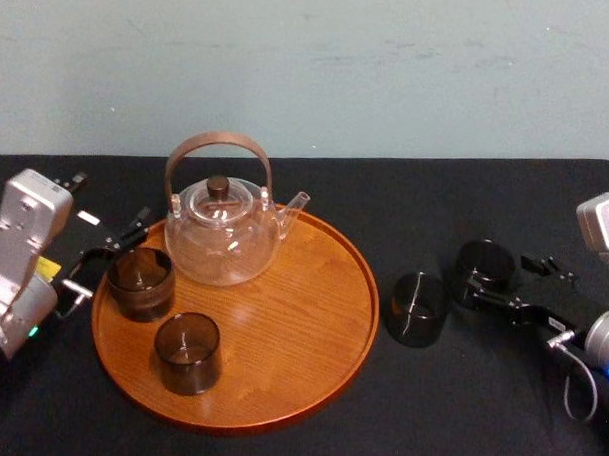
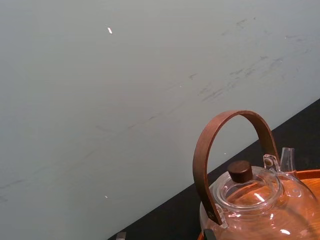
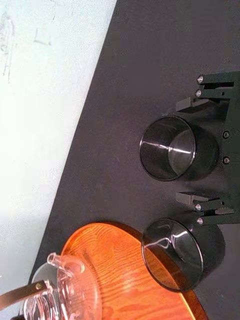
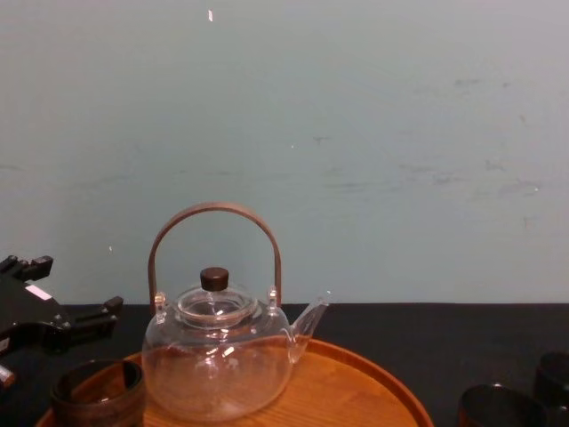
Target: Pick up the glass from the table and place it on the tray.
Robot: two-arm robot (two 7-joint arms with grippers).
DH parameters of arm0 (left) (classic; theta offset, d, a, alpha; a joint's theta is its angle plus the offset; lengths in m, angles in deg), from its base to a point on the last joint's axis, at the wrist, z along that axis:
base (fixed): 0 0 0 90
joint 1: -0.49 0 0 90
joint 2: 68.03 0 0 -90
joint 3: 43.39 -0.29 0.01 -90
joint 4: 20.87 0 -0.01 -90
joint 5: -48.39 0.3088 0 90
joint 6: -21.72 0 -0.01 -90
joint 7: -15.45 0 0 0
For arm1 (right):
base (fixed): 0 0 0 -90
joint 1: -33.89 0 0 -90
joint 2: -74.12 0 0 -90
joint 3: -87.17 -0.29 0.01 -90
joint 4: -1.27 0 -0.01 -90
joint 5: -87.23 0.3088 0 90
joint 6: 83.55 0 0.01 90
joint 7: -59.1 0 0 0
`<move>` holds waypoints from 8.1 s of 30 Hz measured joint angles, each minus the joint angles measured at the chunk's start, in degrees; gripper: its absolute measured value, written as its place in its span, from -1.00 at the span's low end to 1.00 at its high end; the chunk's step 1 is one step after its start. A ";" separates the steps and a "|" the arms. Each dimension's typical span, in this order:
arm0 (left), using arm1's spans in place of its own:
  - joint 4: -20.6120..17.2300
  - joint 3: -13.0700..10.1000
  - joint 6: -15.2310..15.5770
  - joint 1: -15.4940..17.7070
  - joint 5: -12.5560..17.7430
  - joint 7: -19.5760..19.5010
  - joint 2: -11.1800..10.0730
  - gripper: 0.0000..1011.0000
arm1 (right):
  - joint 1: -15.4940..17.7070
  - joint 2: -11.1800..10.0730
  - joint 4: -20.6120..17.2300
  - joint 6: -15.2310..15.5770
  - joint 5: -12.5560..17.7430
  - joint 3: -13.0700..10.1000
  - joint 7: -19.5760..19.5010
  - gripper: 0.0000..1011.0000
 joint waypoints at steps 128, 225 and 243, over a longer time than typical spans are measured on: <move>0.00 0.00 0.00 0.00 0.00 0.00 0.00 0.98 | 9.73 -3.51 -9.96 -4.81 -1.55 -9.04 6.61 0.79; 0.00 0.00 0.00 0.00 0.00 0.00 0.00 0.98 | -3.40 -2.76 -11.12 -9.02 -4.48 14.35 16.46 0.79; 0.00 0.00 0.00 0.00 0.00 0.00 0.00 0.98 | -8.59 1.16 -7.01 -9.40 -6.28 18.76 17.97 0.79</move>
